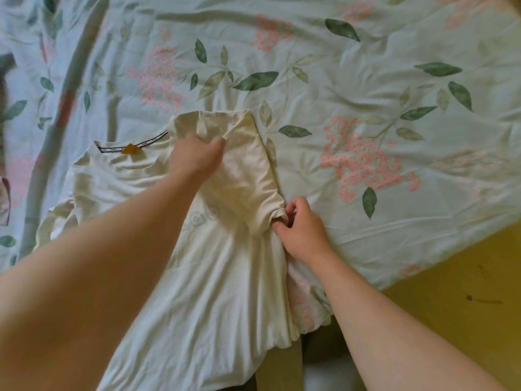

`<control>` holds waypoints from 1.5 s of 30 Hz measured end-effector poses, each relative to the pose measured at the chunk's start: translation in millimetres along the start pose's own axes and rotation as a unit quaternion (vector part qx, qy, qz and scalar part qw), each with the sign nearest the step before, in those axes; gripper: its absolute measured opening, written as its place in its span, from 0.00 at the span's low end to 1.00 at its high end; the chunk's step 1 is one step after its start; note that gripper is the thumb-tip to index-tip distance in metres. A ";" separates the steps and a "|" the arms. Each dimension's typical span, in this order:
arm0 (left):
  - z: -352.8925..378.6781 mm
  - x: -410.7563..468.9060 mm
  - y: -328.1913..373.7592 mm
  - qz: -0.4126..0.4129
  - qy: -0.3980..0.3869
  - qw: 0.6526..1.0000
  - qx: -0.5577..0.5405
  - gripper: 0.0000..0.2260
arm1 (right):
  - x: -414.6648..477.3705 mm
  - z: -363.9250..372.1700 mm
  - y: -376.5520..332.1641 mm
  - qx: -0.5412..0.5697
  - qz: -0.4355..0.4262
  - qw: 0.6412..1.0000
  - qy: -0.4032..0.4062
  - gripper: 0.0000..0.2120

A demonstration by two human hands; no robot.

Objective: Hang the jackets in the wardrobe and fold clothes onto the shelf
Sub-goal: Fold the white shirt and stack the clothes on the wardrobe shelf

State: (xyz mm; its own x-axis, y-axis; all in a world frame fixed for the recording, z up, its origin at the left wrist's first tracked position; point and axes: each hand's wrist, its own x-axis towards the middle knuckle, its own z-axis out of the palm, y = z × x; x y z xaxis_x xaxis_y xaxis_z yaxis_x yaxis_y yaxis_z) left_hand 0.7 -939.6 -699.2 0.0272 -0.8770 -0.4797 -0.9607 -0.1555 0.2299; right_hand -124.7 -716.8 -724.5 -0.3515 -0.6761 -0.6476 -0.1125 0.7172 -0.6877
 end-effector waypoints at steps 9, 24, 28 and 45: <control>12.3 -14.9 -41.4 -0.147 -0.027 0.977 -0.150 0.14 | 3.1 5.7 2.6 -0.024 0.023 0.996 0.086 0.04; 7.3 -39.8 -22.2 -0.222 -0.147 0.818 -0.509 0.19 | 9.2 6.1 -1.7 0.211 0.103 0.969 0.078 0.08; 16.2 -51.6 -12.6 -0.185 -0.194 0.811 -0.520 0.15 | 10.3 1.6 -10.3 -0.009 -0.012 0.997 0.070 0.22; 12.8 -19.9 71.6 0.102 0.047 0.990 -0.083 0.18 | 38.8 -37.7 -26.8 0.486 0.212 0.846 0.058 0.23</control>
State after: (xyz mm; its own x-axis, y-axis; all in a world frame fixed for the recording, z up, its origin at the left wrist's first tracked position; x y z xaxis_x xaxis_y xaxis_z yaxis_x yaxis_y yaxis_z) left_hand -72.1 -927.4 -684.0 -0.1290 -0.9348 -0.3309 -0.8905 -0.0376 0.4535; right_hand -170.4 -755.9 -718.8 -0.2640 -0.3320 -0.9056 0.8443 0.3745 -0.3834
